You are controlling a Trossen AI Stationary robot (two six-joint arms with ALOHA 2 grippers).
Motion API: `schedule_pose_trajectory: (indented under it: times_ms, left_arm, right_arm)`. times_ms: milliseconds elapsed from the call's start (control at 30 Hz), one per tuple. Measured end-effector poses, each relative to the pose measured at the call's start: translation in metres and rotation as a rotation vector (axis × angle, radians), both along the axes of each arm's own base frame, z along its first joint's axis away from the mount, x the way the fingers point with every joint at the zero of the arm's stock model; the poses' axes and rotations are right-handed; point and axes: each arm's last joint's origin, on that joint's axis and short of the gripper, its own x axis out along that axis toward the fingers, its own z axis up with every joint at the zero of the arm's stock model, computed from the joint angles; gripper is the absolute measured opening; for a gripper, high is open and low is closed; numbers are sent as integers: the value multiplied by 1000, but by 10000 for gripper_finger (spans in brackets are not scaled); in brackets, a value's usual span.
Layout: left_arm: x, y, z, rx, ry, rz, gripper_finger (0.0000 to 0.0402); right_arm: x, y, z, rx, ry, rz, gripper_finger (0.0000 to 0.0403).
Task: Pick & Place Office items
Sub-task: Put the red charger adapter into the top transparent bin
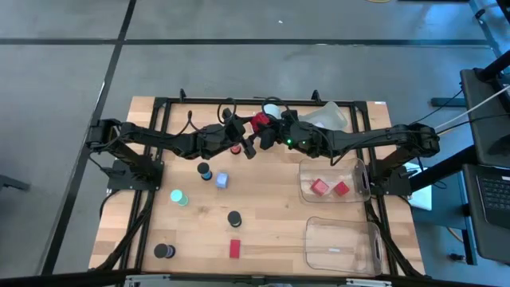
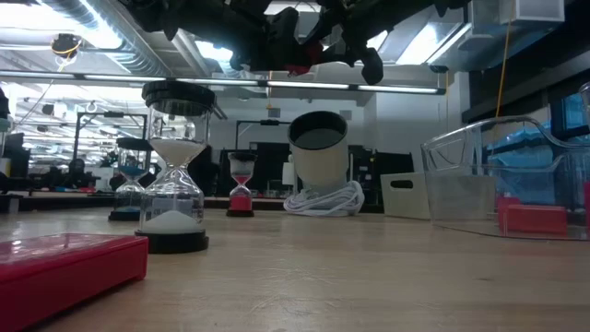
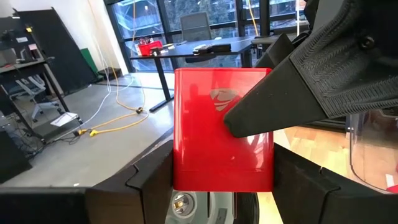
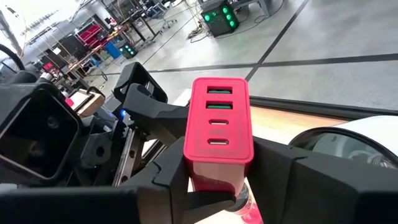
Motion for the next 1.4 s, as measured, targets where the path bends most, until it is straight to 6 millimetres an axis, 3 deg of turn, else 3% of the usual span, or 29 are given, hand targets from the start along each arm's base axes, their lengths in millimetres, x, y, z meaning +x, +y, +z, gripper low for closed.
schedule_pose_trajectory:
  times_ms: [200,600,767,1033,1233,1400]
  left_arm:
    - [0,-2,0,1,0,1,231]
    - [1,-1,-1,-63,-19,-29,305]
    - [-3,-5,4,-45,-18,5,320]
    - [-21,-17,16,-98,20,-5,322]
    - [-32,-19,8,-239,91,1,322]
    - [-35,-19,-2,-302,153,24,322]
  right_arm:
    - [0,0,0,-4,3,-1,125]
    - [1,1,-1,-22,24,36,124]
    - [-5,-7,2,-66,66,10,124]
    - [-46,-27,11,-22,297,0,124]
    - [-83,-12,22,99,402,202,126]
    - [-115,14,29,204,484,367,127]
